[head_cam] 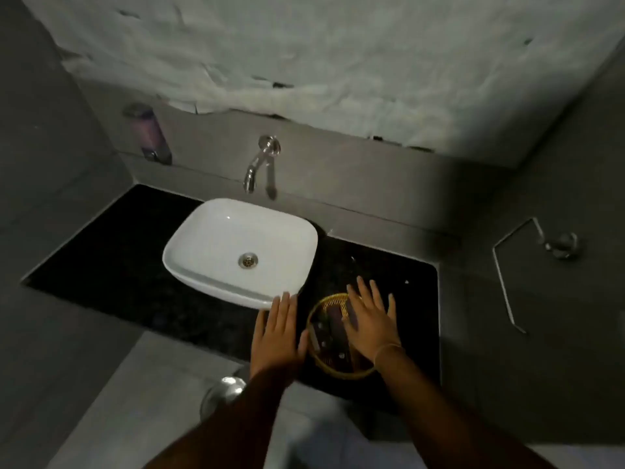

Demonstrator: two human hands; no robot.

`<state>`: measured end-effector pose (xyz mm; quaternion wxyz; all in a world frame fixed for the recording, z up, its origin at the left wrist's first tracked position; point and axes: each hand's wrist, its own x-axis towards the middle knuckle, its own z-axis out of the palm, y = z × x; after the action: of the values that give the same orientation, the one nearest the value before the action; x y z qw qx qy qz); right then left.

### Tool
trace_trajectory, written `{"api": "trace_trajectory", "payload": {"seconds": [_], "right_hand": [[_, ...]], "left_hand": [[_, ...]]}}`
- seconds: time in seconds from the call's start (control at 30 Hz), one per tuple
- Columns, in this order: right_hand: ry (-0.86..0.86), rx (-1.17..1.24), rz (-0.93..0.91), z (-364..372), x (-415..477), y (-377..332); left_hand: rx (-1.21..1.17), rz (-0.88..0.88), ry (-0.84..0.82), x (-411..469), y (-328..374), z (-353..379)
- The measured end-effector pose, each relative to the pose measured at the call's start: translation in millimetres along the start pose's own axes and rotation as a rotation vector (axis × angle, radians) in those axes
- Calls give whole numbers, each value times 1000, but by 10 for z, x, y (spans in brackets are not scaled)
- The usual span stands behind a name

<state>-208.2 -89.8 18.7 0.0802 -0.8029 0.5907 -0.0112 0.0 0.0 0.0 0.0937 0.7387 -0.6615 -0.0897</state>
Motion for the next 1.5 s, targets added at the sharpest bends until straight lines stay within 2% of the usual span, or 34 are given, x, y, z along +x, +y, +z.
{"api": "trace_trajectory", "payload": {"seconds": [0.03, 0.1, 0.27, 0.4, 0.5, 0.7, 0.83, 0.93, 1.07, 1.13, 1.2, 1.3, 1.37, 1.43, 1.5], "right_hand": [[-95, -4, 35, 108, -106, 12], [-144, -6, 80, 311, -236, 69], [-168, 117, 116, 615, -344, 184], [-224, 285, 229, 783, -255, 243], [-272, 304, 297, 891, -135, 224], [-253, 388, 416, 1070, -37, 205], [-112, 630, 555, 1095, 74, 198], [-75, 687, 615, 1023, 94, 198], [-23, 646, 566, 869, -86, 138], [22, 632, 510, 791, -192, 58], [117, 619, 362, 681, -262, -64], [265, 728, 80, 590, -320, -232], [236, 781, -24, 530, -329, -318], [196, 781, -55, 501, -322, -359], [124, 818, -65, 480, -300, -351]], "left_hand": [[0, -18, -65, -144, -20, 133], [-10, -7, -61, -363, -72, 370], [-4, -24, -101, -554, -84, 713], [1, -62, -110, -507, -24, 804], [34, -50, -131, -480, -1, 867], [61, -50, -168, -516, 45, 910], [34, -63, -184, -526, 69, 903], [-32, -84, -181, -428, 88, 806], [-117, -178, -46, -163, 128, 528], [-199, -249, 37, 9, 144, 365], [-372, -367, 27, 176, 140, 213], [-853, -585, -65, 387, 164, 6], [-1133, -655, 2, 483, 167, -112], [-1290, -709, 63, 512, 124, -170], [-1418, -771, 36, 472, 75, -231]]}}
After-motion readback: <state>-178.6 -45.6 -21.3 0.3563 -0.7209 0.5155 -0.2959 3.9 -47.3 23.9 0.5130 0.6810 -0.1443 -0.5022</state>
